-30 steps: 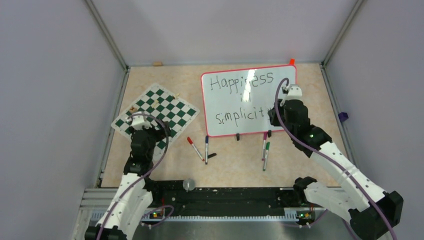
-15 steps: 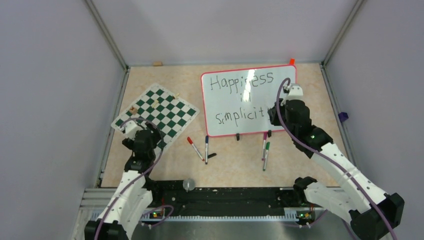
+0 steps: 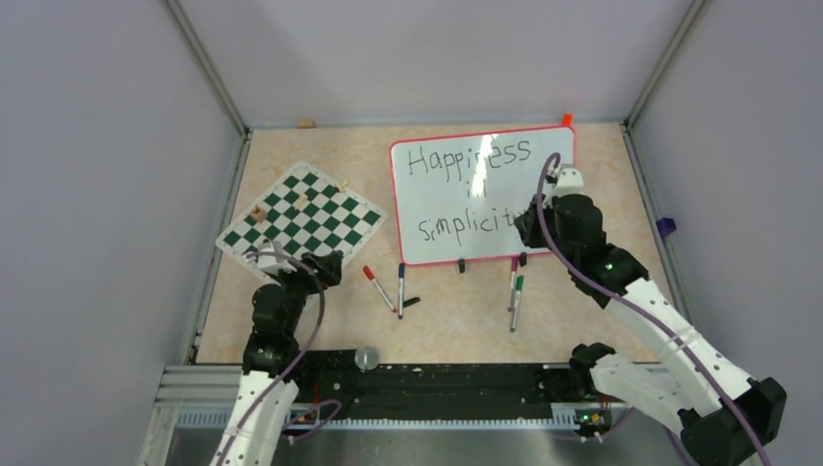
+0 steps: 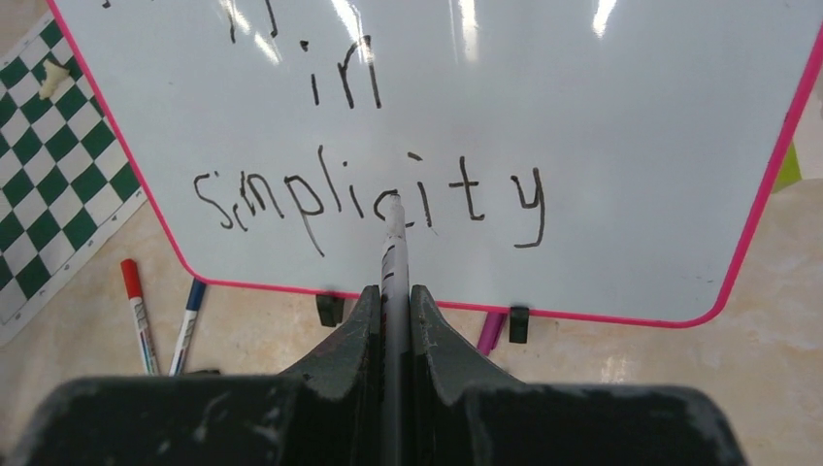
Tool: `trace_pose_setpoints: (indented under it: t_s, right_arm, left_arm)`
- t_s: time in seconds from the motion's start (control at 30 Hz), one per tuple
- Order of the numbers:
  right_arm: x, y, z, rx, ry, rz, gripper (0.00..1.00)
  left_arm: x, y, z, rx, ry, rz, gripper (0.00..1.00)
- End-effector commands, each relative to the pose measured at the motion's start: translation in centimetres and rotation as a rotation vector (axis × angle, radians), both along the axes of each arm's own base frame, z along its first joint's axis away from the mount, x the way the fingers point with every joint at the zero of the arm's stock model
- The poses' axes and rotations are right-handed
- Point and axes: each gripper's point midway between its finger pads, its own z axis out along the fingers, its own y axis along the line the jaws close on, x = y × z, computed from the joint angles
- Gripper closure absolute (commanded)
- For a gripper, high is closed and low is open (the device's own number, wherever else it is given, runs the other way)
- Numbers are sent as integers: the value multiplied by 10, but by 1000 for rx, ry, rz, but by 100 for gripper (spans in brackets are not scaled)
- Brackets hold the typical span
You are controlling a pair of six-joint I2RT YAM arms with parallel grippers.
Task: Write a sentence on the whiteboard
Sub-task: Pick up the pen cap from the center of the board.
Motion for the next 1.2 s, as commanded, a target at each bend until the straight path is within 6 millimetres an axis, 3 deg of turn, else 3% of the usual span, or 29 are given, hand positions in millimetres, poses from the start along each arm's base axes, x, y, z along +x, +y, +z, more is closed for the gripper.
trace_pose_setpoints:
  t_s: [0.0,0.1,0.23,0.43,0.57,0.73,1.0,1.17]
  right_arm:
    - [-9,14,24,44,-17,104,100]
    - [-17,24,20,62,17,166,100]
    - [-24,28,15,70,49,197,100]
    - [-31,17,21,54,38,169,100]
    - [-34,-7,29,30,-2,60,100]
    - [-41,-25,42,37,-75,-3,100]
    - [-37,-19,31,29,-39,10,100]
    - [-36,-18,28,37,-37,12,100]
  left_arm:
    - [-14,-74,40,-7,-130,-435,6]
    - [-19,-108,33,23,-62,-586,13]
    - [-27,-158,9,184,70,-759,21]
    - [-45,-205,-13,473,125,-895,26]
    - [-47,-215,-30,556,171,-929,37]
    - [-38,-209,-51,608,244,-871,37]
    - [-50,-220,-67,659,318,-947,44]
    - [-55,-214,-83,695,383,-937,46]
